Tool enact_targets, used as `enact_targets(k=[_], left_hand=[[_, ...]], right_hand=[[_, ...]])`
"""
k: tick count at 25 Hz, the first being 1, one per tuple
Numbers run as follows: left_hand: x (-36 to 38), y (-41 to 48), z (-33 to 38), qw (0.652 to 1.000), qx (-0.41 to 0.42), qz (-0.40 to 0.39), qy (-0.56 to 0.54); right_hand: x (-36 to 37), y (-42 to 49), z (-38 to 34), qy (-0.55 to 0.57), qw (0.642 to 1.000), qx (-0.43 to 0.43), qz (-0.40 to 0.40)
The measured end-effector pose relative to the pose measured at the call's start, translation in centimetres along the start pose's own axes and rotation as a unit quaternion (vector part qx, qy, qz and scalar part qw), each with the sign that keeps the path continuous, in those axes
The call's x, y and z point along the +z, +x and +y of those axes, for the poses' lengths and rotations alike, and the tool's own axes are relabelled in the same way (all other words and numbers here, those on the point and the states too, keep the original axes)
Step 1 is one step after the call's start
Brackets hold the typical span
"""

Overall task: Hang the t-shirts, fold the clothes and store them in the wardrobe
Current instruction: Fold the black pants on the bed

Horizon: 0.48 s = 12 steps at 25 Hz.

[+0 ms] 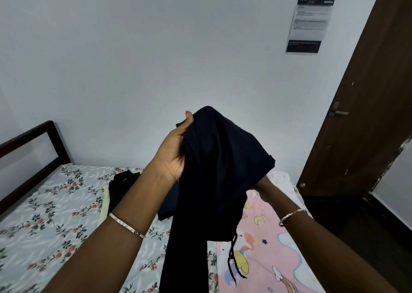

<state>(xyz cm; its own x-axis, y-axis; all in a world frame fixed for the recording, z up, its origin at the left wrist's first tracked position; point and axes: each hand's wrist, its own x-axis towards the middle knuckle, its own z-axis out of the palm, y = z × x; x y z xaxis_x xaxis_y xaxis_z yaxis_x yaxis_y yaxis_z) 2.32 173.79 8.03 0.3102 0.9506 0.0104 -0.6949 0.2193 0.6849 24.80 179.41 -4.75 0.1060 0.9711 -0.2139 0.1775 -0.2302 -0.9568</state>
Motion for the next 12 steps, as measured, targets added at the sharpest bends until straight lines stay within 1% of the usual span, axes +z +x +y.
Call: enact_targets(k=[1,2,3,4,5,7,8,10,12], left_hand=[[-0.4,0.3,-0.2,1.0,0.005,0.01,-0.014],[-0.6,0.5,-0.3,1.0,0.004,0.013,-0.024],[-0.6,0.6,-0.4,0.999,-0.001,0.013,-0.03],[-0.4,0.4,-0.4,0.999,-0.008,0.013,-0.031],[-0.6,0.7,-0.5,0.999,-0.015,0.013,-0.034],[-0.7,1.1,-0.5,0.999,-0.021,0.021,-0.036],[-0.7,1.1,-0.6,0.999,-0.021,0.027,-0.037],[-0.9,1.4,-0.5,0.999,-0.012,0.032,-0.037],[-0.7,1.0,-0.1,0.999,0.003,0.031,-0.029]], right_hand=[[-0.2,-0.5,0.2,0.031,0.999,0.019,0.031],[-0.2,-0.9,0.5,0.088,0.994,0.04,0.052],[-0.3,-1.4,0.8,0.126,0.989,0.064,0.049],[0.0,-2.1,1.2,0.191,0.978,0.086,0.013],[0.5,-2.6,1.4,0.257,0.961,0.09,-0.038],[1.9,-3.8,0.9,0.343,0.929,0.059,-0.128],[2.5,-4.5,0.2,0.388,0.908,0.03,-0.157],[3.2,-4.9,-1.7,0.479,0.85,-0.009,-0.219],[3.1,-5.7,-4.0,0.524,0.817,-0.037,-0.236]])
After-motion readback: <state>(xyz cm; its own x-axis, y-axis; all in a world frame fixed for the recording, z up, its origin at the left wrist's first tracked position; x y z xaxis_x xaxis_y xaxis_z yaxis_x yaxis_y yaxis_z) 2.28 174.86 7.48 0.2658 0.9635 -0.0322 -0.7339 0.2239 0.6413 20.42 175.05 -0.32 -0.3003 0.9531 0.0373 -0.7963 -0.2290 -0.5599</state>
